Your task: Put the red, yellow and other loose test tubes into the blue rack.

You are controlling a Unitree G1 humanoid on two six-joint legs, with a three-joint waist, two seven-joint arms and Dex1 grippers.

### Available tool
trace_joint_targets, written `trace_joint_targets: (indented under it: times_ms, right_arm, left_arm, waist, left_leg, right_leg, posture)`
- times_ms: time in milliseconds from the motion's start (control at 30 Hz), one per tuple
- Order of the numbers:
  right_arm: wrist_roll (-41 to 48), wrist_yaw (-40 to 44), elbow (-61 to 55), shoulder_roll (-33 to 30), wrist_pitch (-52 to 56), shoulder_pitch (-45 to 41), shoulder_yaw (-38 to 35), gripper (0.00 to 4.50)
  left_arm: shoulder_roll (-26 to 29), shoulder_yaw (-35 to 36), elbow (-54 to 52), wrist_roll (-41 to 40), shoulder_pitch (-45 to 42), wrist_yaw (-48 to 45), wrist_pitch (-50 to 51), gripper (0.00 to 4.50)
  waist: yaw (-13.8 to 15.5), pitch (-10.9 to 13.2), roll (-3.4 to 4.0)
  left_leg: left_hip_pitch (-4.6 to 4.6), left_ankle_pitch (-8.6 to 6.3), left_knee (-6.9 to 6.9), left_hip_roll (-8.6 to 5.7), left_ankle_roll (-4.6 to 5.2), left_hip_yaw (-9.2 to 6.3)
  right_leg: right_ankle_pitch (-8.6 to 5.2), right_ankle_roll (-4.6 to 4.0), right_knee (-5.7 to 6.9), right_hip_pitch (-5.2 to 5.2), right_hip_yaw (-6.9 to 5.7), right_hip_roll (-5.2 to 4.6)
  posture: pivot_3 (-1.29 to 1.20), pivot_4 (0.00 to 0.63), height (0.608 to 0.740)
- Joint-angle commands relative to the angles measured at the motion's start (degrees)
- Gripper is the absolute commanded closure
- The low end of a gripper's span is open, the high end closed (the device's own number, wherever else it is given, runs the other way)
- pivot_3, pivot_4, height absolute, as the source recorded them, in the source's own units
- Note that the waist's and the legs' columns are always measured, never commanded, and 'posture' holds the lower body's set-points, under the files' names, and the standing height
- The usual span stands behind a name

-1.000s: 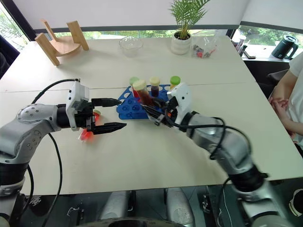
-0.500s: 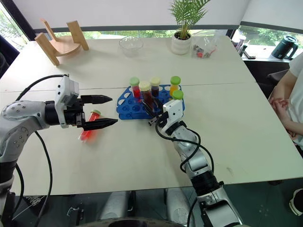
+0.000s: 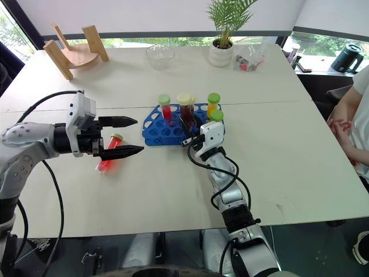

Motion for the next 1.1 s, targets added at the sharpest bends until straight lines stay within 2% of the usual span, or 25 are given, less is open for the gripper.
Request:
trace_joint_targets:
  times_ms: [33,400,967,1033,1067,1100]
  right_arm:
    - [-0.39,-0.43,-2.59,0.66,-0.66,1.81,-1.00,3.68]
    - [-1.34,0.01,-4.59,1.43,0.47,3.83,-0.31,3.68]
    - [-1.76,0.51,1.23,3.20,-0.64,1.05,-0.48,3.68]
    - [-1.73,1.13,1.28,3.04,-0.30,1.60,-0.40,2.60]
    - [-1.73,1.39,1.26,2.94,-0.20,1.85,-0.37,2.39]
    - [-1.85,1.65,1.21,2.76,-0.15,2.15,-0.30,1.90]
  left_arm:
    - [0.16,1.31,-1.37,-0.63,-0.68,0.39,-0.35,0.00]
    - [-0.45,0.55,-1.05,-0.31,-1.06,0.42,-0.82,0.00]
    - [-0.92,1.00,-2.01,-0.65,-0.58,1.27,-0.45,0.00]
    - [-1.01,0.96,-2.11,-0.72,-0.66,1.40,-0.37,0.00]
    - [-1.04,0.94,-2.14,-0.74,-0.68,1.45,-0.35,0.00]
    - [-1.05,0.93,-2.12,-0.74,-0.67,1.46,-0.36,0.00]
  waist:
    - [0.00,0.00,0.00]
    - [0.00,0.00,0.00]
    - [-0.18,0.00,0.00]
    - [-0.18,0.00,0.00]
    - [-0.16,0.00,0.00]
    - [-0.13,0.00,0.00]
  left_leg:
    - [0.00,0.00,0.00,0.00,0.00,0.00]
    - [0.05,0.01,0.01,-0.01,-0.01,0.00]
    - [0.06,0.02,0.01,0.00,-0.04,-0.01]
    - [0.06,0.02,0.01,0.00,-0.04,-0.01]
    - [0.06,0.03,0.01,0.00,-0.04,-0.01]
    - [0.06,0.03,0.01,0.00,-0.04,-0.01]
  right_leg:
    - [0.00,0.00,0.00,0.00,0.00,0.00]
    - [0.00,0.00,0.05,0.03,0.00,0.00]
    - [0.00,0.00,0.09,0.03,0.01,0.01]
    - [0.00,-0.01,0.09,0.03,0.01,0.01]
    - [0.00,-0.01,0.09,0.03,0.01,0.01]
    - [0.00,-0.01,0.09,0.02,0.01,0.01]
  posture:
    - [0.00,0.150,0.740]
    - [0.00,0.150,0.740]
    - [0.00,0.150,0.740]
    - [0.00,0.150,0.740]
    - [0.00,0.150,0.740]
    - [0.00,0.150,0.740]
